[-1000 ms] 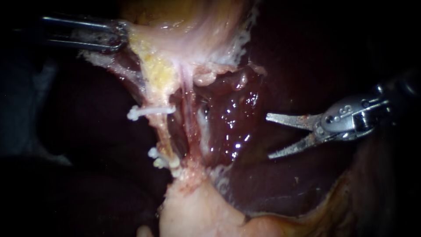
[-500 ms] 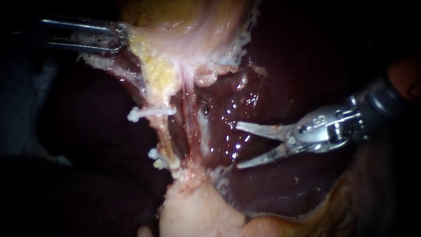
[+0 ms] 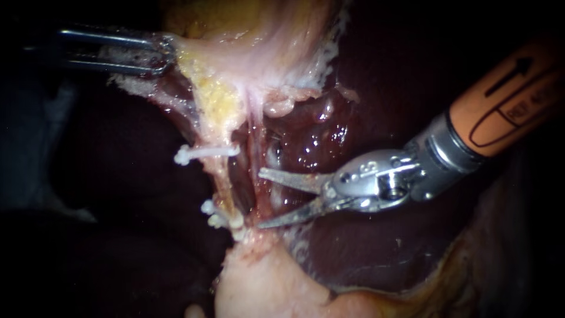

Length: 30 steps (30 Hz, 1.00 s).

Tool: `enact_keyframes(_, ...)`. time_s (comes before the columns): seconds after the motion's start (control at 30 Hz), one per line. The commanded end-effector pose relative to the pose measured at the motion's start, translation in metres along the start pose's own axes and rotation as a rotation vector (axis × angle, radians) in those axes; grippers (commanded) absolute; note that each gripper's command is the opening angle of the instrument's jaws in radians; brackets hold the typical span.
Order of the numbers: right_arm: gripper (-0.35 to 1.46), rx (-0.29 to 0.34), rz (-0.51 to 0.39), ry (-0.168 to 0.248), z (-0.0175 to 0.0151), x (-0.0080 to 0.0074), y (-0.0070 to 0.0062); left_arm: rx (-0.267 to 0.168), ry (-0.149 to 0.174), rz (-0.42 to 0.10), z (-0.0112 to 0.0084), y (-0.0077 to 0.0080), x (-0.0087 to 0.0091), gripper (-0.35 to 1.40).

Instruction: Go to the cutting position left tube

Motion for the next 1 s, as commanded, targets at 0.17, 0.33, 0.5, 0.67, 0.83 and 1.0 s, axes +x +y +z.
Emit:
enact_keyframes(0.17,1.41,0.022,0.015,-0.003,0.0015,-0.0010,0.0007,0.000,-0.001,0.000,0.0000,0.0000,0.0000,-0.35)
enact_keyframes(0.33,1.40,0.043,0.028,-0.005,0.0025,-0.0021,0.0013,0.000,-0.001,0.000,0.0000,0.0000,0.0000,-0.35)
enact_keyframes(0.5,1.40,0.047,0.033,-0.006,0.0030,-0.0030,0.0026,0.000,0.000,0.000,0.0000,0.0000,0.0000,-0.35)
enact_keyframes(0.67,1.40,0.044,0.039,-0.007,0.0032,-0.0033,0.0039,-0.001,-0.001,0.000,0.0001,0.0000,-0.0001,-0.35)
enact_keyframes(0.83,1.40,0.043,0.039,-0.007,0.0034,-0.0036,0.0047,-0.001,-0.001,0.001,0.0001,0.0000,-0.0002,-0.35)
enact_keyframes(1.0,1.40,0.040,0.038,-0.007,0.0035,-0.0036,0.0048,0.000,-0.001,0.001,0.0002,0.0000,-0.0002,-0.35)
